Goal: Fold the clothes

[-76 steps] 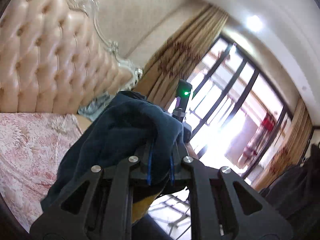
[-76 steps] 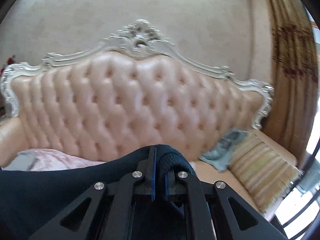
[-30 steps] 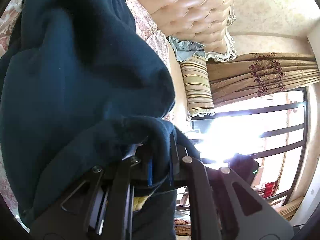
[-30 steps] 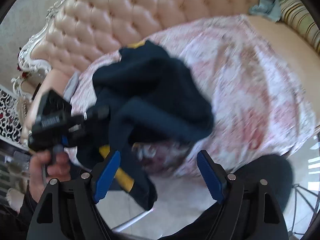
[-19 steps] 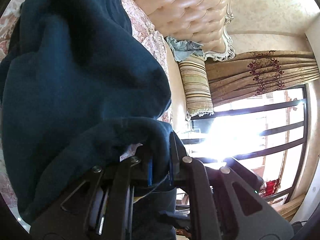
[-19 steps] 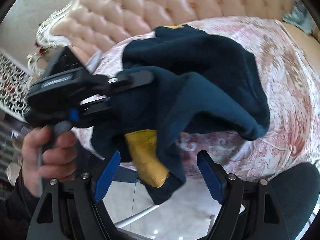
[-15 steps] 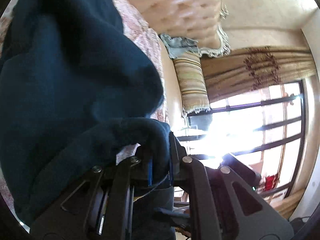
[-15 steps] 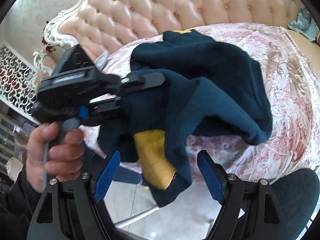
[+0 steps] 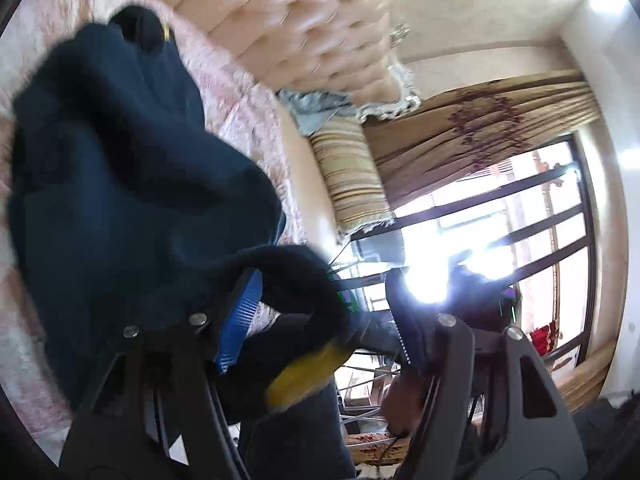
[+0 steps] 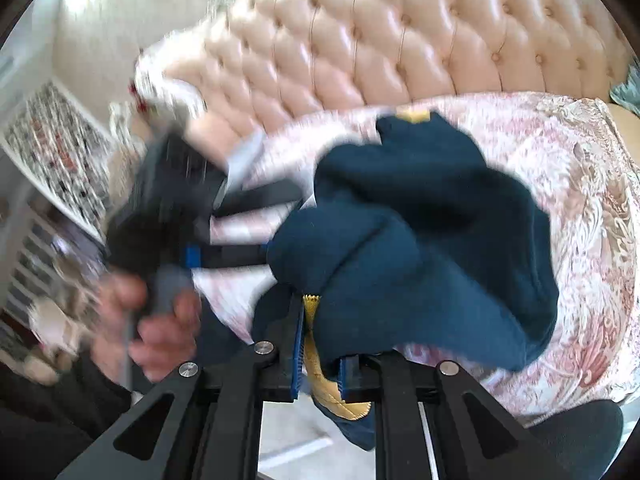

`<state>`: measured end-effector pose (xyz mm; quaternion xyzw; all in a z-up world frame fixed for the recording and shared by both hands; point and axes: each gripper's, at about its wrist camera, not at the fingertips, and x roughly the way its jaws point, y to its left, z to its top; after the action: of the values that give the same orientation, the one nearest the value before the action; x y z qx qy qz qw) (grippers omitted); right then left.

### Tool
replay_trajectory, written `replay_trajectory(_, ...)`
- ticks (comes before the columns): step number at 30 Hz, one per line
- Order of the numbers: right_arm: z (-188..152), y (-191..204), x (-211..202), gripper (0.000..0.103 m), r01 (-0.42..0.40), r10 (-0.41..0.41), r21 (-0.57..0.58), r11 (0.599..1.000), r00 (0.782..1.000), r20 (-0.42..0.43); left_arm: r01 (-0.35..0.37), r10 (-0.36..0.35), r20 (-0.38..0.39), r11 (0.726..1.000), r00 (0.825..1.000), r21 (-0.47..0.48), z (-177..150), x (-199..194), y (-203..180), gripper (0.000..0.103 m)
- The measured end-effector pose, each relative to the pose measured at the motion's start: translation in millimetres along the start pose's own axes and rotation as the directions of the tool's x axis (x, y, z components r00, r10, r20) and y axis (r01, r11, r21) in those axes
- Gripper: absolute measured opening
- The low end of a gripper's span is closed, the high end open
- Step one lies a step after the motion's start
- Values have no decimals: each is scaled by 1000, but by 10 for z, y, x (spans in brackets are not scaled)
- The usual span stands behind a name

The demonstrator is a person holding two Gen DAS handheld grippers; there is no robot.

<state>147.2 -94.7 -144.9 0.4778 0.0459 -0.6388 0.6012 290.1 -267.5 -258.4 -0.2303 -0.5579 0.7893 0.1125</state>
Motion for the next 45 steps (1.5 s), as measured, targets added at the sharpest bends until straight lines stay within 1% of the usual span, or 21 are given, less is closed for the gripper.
replay_trajectory(2, 222, -4, -203, 13, -21, 20, 13, 1000, 998, 56, -17, 14, 63, 999, 998, 42, -75, -354, -9, 67)
replay_trajectory(4, 446, 44, -384, 13, -41, 41, -7, 999, 994, 105, -120, 108, 145, 990, 984, 73, -176, -641, -16, 67)
replay_trajectory(8, 916, 294, -693, 13, -29, 43, -76, 997, 979, 198, -326, 298, 226, 940, 928, 101, -454, -988, 48, 67)
replay_trajectory(10, 1127, 489, -890, 13, -28, 55, -112, 993, 967, 249, -411, 367, 250, 898, 896, 155, -624, -994, -45, 69)
replay_trajectory(11, 1220, 571, -959, 13, -32, 65, -126, 992, 961, 269, -453, 398, 273, 873, 876, 183, -696, -968, -108, 71)
replay_trajectory(13, 1370, 720, -1099, 13, -32, 75, -148, 989, 952, 298, -535, 455, 322, 812, 830, 234, -836, -909, -238, 82)
replay_trajectory(14, 1435, 801, -1164, 13, -29, 77, -157, 987, 948, 309, -586, 490, 352, 768, 798, 260, -882, -797, -342, 85)
replay_trajectory(18, 1616, 1154, -1321, 13, -16, 89, -215, 976, 938, 335, -671, 525, 420, 623, 740, 402, -968, -417, -591, 90)
replay_trajectory(21, 1684, 1378, -1357, 13, -3, 95, -257, 967, 932, 349, -725, 557, 464, 519, 689, 454, -940, -59, -707, 95)
replay_trajectory(24, 1735, 1537, -1383, 13, 3, 99, -273, 962, 928, 358, -765, 582, 499, 432, 642, 478, -888, 273, -772, 95)
replay_trajectory(25, 1744, 1570, -1396, 13, 8, 95, -272, 962, 926, 364, -785, 607, 507, 388, 612, 483, -857, 360, -765, 80)
replay_trajectory(26, 1752, 1597, -1425, 13, 18, 88, -272, 962, 923, 374, -789, 633, 488, 377, 602, 485, -778, 393, -734, 47)
replay_trajectory(27, 1759, 1624, -1453, 13, 28, 82, -272, 962, 920, 384, -784, 636, 468, 420, 614, 457, -692, 313, -713, 12)
replay_trajectory(28, 1764, 1644, -1496, 13, 38, 76, -272, 962, 915, 396, -776, 619, 469, 492, 631, 395, -584, 114, -703, 12)
replay_trajectory(29, 1765, 1646, -1562, 13, 46, 72, -272, 961, 909, 410, -775, 600, 492, 522, 631, 357, -503, -78, -716, 12)
replay_trajectory(31, 1771, 1642, -1727, 13, 60, 69, -275, 960, 896, 438, -791, 585, 541, 523, 604, 317, -371, -403, -771, 11)
replay_trajectory(32, 1782, 1643, -1814, 13, 66, 70, -278, 958, 889, 452, -792, 576, 562, 539, 594, 285, -276, -610, -807, 11)
replay_trajectory(35, 1820, 1657, -1968, 13, 79, 67, -280, 957, 878, 475, -816, 558, 629, 528, 541, 234, -136, -969, -954, 11)
replay_trajectory(38, 1822, 1691, -2065, 13, 93, 60, -291, 952, 877, 476, -813, 532, 668, 549, 520, 196, 17, -1250, -1067, 11)
replay_trajectory(41, 1788, 1757, -2168, 13, 114, 54, -318, 941, 878, 476, -796, 470, 703, 559, 535, 232, 58, -1376, -1382, 11)
replay_trajectory(45, 1731, 1863, -2559, 13, 149, 61, -340, 929, 841, 537, -773, 383, 742, 569, 551, 281, 112, -1544, -1803, 11)
